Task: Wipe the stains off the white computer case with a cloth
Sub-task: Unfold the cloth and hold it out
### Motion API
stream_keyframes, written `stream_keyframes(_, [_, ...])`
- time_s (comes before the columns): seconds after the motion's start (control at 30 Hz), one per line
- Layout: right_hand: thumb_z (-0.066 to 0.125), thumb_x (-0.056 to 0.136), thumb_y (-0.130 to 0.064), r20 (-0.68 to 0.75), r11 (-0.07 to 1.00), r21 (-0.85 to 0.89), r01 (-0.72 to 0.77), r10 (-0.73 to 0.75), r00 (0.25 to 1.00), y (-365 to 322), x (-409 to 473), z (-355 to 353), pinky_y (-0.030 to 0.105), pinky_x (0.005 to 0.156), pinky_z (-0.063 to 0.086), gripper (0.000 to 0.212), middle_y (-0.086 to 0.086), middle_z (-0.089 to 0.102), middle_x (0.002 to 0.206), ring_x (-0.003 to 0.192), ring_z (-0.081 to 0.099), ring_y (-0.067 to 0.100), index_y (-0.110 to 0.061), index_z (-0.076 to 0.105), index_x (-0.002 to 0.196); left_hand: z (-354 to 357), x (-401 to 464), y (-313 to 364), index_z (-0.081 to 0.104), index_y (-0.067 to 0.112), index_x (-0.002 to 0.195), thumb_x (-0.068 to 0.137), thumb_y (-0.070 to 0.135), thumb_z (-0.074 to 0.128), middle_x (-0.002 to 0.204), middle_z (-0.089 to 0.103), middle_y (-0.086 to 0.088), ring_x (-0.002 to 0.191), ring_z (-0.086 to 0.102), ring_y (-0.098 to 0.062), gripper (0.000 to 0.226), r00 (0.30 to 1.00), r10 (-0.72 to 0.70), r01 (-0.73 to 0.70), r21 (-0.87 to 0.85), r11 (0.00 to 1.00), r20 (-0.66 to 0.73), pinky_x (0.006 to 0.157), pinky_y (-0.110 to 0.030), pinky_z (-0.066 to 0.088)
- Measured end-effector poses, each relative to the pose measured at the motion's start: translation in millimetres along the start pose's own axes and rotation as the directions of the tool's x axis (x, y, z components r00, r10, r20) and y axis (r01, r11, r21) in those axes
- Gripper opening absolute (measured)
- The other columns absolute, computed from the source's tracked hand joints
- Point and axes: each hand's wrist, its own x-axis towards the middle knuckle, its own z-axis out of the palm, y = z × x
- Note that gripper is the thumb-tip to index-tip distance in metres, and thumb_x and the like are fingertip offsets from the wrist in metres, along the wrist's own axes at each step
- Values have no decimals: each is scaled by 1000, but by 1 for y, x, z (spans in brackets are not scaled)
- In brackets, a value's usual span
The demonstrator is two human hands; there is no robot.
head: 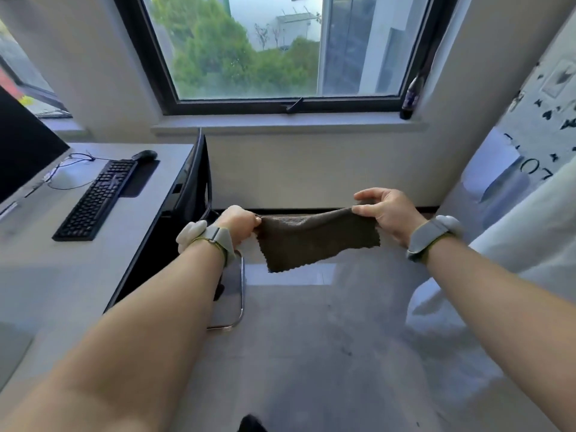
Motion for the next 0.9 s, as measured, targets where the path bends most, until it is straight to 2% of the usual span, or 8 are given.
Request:
stream_keyframes(0.1, [87, 67, -15, 81, 909, -405, 102, -76, 994, -11, 47, 5, 33, 93, 54, 51, 5, 72, 109, 98, 67, 22, -22, 72, 116, -12, 44, 18, 67, -3, 113, 91, 25, 70, 101, 64, -13, 93, 62, -32, 35, 999, 8, -5, 70, 998, -50, 78, -35, 47])
stream_keyframes(0.2, [75, 86, -19, 85, 740, -649, 176, -160, 983, -20, 99, 16, 30, 84, 51, 14, 0, 73, 98, 96, 66, 22, -23, 76, 99, -23, 91, 27, 69, -2, 99, 83, 29, 80, 91, 67, -15, 81, 65, -31, 36, 998, -22, 15, -108, 994, -60, 73, -33, 47])
stream_keyframes(0.27, [73, 91, -31, 73, 794, -596, 124, -100, 992, -23, 127, 17, 28, 73, 47, 15, -1, 70, 82, 81, 64, 19, -18, 74, 84, -31, 110, 31, 74, 1, 86, 68, 26, 84, 79, 66, -14, 69, 61, -28, 33, 996, 56, -74, -334, 940, -64, 66, -34, 49])
stream_keyframes(0.4, [78, 88, -31, 21, 993, -86, -77, 79, 997, -50, 199, 19, 33, 69, 52, 35, 13, 72, 75, 72, 66, 25, 3, 76, 84, -51, 188, 59, 78, 7, 84, 69, 26, 83, 83, 68, -13, 82, 64, -31, 25, 993, 115, -104, -602, 792, -21, 80, -48, 60])
stream_keyframes(0.57, [66, 91, -47, -211, 963, -240, -126, 75, 975, -119, 319, 47, 40, 84, 53, 45, 13, 70, 90, 91, 65, 34, -2, 70, 88, -59, 287, 149, 72, 3, 101, 88, 29, 78, 92, 67, -15, 83, 66, -29, 29, 992, 108, -45, -641, 766, 59, 81, -49, 60])
stream_keyframes(0.7, [59, 98, -38, 104, 990, -3, -140, 140, 985, -170, 369, 98, 45, 70, 57, 29, 10, 65, 80, 74, 65, 29, -12, 67, 86, -46, 327, 209, 68, 3, 113, 79, 24, 86, 104, 74, -14, 98, 73, -30, 44, 867, 379, -173, -519, 837, 323, 93, -43, 59])
stream_keyframes(0.77, [56, 100, -22, 225, 995, 39, -93, 82, 971, -179, 386, 105, 44, 79, 57, 21, 12, 70, 87, 78, 66, 25, -9, 71, 92, -37, 346, 225, 63, 9, 108, 73, 11, 87, 103, 74, -13, 97, 73, -30, 43, 889, 401, -311, -353, 883, 220, 86, -42, 61])
stream_keyframes(0.9, [62, 87, -9, -10, 995, -68, 78, -79, 997, -172, 460, 82, 41, 80, 55, 16, 16, 72, 99, 92, 67, 27, -5, 71, 100, -54, 408, 244, 65, 15, 93, 87, -6, 62, 87, 70, -8, 87, 68, -26, 23, 901, 423, -367, -347, 863, 98, 75, -39, 59])
